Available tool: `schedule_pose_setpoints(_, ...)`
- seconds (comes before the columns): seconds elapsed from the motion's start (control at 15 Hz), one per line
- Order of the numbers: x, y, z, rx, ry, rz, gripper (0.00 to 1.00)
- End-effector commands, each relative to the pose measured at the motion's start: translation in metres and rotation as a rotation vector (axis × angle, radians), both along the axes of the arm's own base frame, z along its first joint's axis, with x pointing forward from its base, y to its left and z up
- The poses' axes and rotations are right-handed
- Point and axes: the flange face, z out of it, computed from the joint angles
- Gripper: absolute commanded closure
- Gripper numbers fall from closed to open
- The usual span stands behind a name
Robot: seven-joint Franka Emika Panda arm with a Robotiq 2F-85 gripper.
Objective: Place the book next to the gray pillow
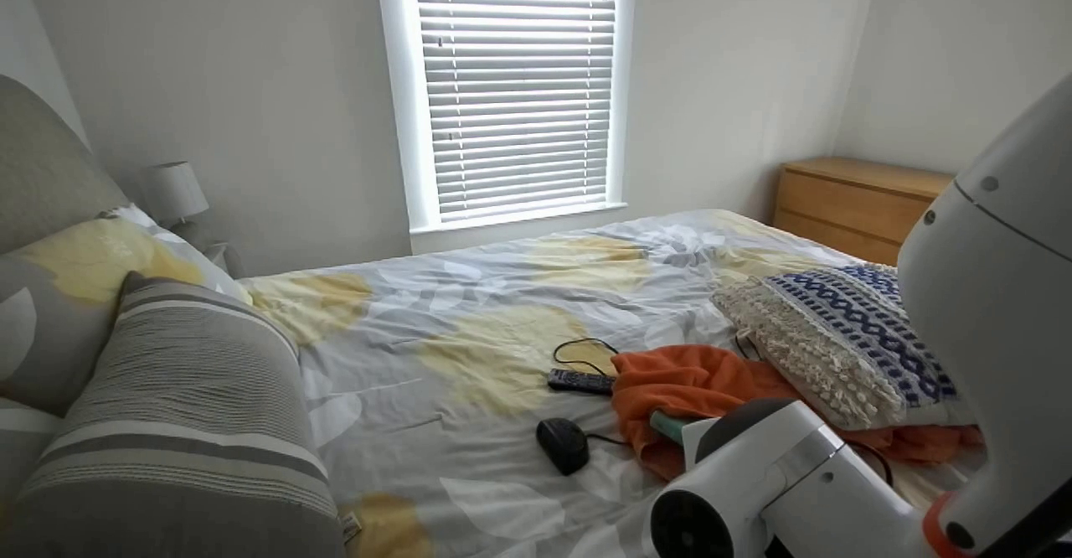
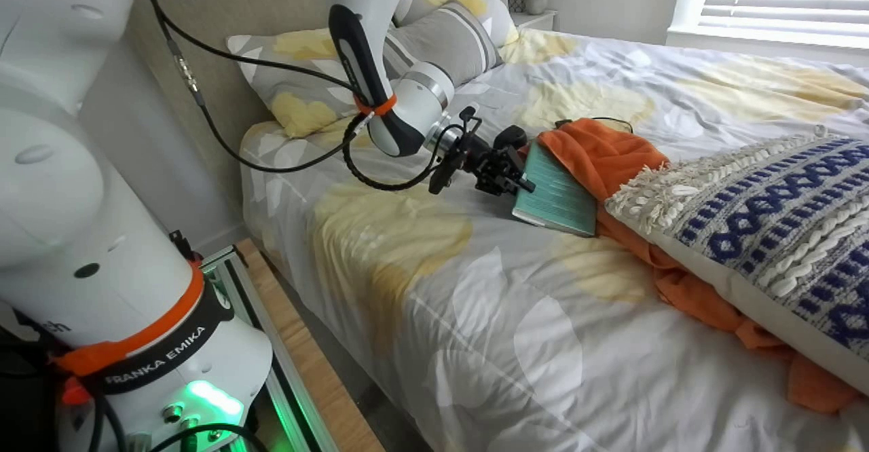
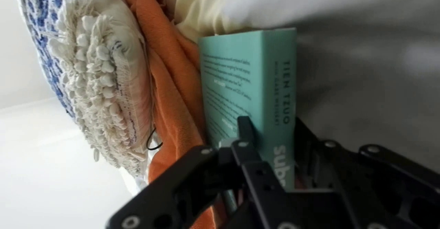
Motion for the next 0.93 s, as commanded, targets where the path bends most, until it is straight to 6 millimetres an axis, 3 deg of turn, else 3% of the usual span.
schedule_pose_setpoints(0.0,-0.003,-0.011,0.042,-0.006,-0.028,-0.046,0.93)
schedule_pose_setpoints(0.4,-0.007,-0.030,0.101,0.074,-0.052,-0.141,0.93)
schedule_pose_setpoints(0.87,-0.009,-0.053,0.200,0.289,-0.209,-0.159,0.93)
